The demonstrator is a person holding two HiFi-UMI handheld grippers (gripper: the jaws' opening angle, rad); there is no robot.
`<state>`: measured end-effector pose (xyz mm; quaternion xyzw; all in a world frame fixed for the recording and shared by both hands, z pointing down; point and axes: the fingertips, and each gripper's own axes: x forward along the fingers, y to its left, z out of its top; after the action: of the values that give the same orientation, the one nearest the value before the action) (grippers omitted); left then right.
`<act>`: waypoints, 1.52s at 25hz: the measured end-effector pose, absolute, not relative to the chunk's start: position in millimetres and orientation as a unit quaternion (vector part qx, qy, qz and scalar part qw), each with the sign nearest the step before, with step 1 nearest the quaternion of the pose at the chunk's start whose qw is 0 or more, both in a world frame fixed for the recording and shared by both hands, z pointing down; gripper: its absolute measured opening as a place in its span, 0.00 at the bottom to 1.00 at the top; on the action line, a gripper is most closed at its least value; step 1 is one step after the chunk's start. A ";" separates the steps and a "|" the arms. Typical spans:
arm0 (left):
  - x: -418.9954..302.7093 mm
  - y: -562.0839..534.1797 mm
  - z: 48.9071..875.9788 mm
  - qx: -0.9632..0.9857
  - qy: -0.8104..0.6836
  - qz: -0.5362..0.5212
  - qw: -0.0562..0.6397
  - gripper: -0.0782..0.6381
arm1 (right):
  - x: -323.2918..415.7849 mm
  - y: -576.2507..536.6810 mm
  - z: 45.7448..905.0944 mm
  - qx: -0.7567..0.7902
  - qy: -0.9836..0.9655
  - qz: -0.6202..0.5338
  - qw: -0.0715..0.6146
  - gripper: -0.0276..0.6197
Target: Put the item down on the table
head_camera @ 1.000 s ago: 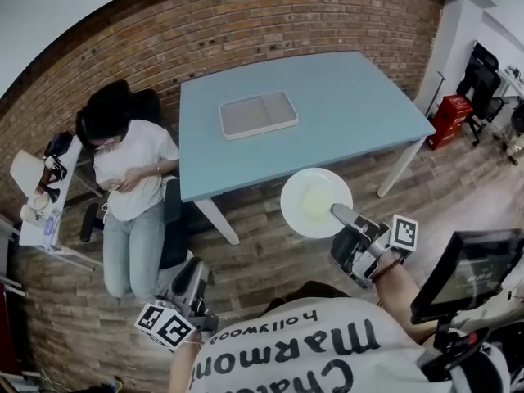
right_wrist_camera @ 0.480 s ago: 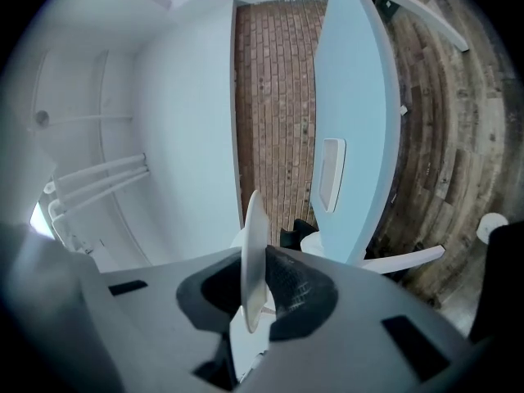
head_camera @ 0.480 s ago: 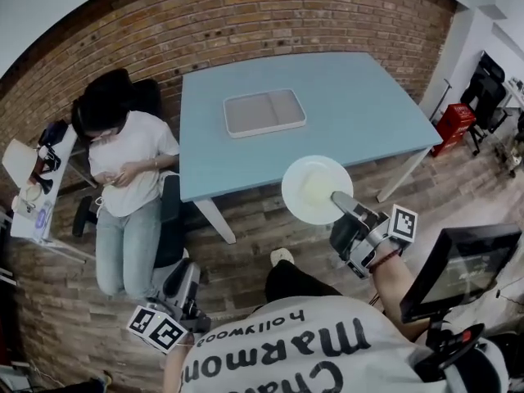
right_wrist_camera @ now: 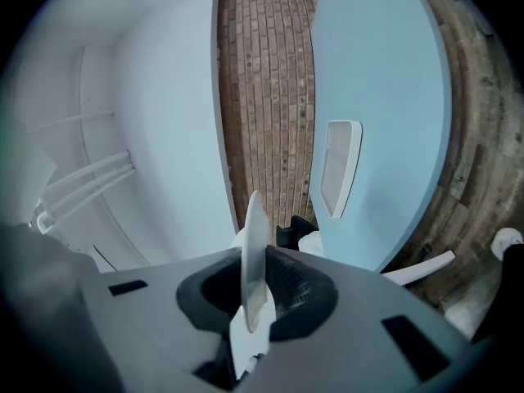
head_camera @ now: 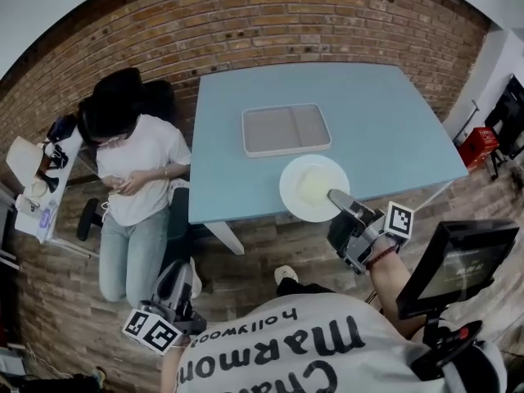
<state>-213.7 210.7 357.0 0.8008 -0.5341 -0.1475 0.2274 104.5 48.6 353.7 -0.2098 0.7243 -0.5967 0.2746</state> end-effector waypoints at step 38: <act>-191.1 15.4 345.9 0.771 -0.579 -0.132 0.231 0.21 | 113.1 -177.6 413.7 -0.200 0.715 -0.636 0.211 0.11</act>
<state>-191.1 15.4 345.9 0.7710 -0.5788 -0.1320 0.2307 113.1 -177.6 413.7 -0.2001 0.7149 -0.6360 0.2108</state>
